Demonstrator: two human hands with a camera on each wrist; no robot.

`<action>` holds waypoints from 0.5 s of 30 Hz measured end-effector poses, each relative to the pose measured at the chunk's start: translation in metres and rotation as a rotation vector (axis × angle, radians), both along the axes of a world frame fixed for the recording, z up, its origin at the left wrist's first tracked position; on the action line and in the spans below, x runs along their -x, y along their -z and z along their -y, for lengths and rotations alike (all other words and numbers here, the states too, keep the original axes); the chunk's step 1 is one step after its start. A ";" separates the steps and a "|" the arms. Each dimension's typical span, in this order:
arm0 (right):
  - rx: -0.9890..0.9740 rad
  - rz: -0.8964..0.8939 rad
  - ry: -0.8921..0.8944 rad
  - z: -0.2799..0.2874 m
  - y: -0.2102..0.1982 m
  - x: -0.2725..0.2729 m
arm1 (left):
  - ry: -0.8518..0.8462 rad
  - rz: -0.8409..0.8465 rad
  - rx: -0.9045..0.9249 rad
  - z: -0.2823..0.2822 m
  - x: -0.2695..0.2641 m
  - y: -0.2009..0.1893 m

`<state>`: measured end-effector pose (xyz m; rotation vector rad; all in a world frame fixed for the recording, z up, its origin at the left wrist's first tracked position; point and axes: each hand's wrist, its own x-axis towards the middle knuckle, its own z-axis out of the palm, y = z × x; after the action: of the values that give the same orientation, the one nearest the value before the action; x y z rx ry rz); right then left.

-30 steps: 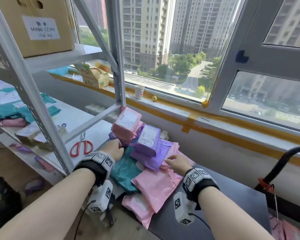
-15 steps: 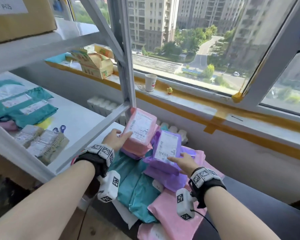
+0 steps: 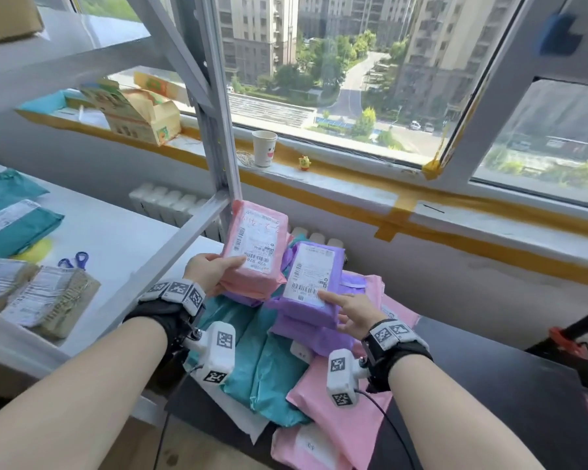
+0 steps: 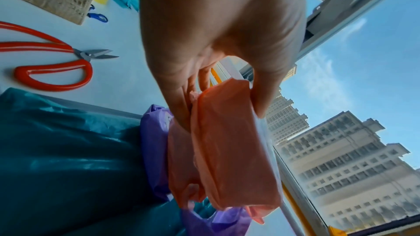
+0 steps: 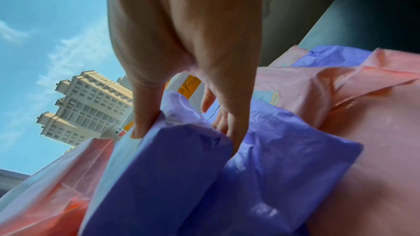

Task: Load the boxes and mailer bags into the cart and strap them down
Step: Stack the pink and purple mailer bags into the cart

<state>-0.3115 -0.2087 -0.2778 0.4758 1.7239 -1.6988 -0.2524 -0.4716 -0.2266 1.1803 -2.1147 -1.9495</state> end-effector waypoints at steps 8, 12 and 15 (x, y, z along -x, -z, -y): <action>0.123 -0.132 0.186 -0.046 -0.034 -0.063 | 0.163 -0.119 -0.147 -0.021 -0.034 -0.016; 0.065 -0.216 0.284 -0.089 -0.050 -0.109 | 0.342 -0.093 -0.151 -0.065 -0.055 -0.024; 0.054 -0.250 0.381 -0.129 -0.062 -0.143 | 0.455 -0.088 -0.224 -0.111 -0.070 -0.035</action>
<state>-0.1688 -0.0801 -0.2154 0.6203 1.8418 -2.1457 -0.1824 -0.3602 -0.1919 0.6503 -2.3220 -2.4224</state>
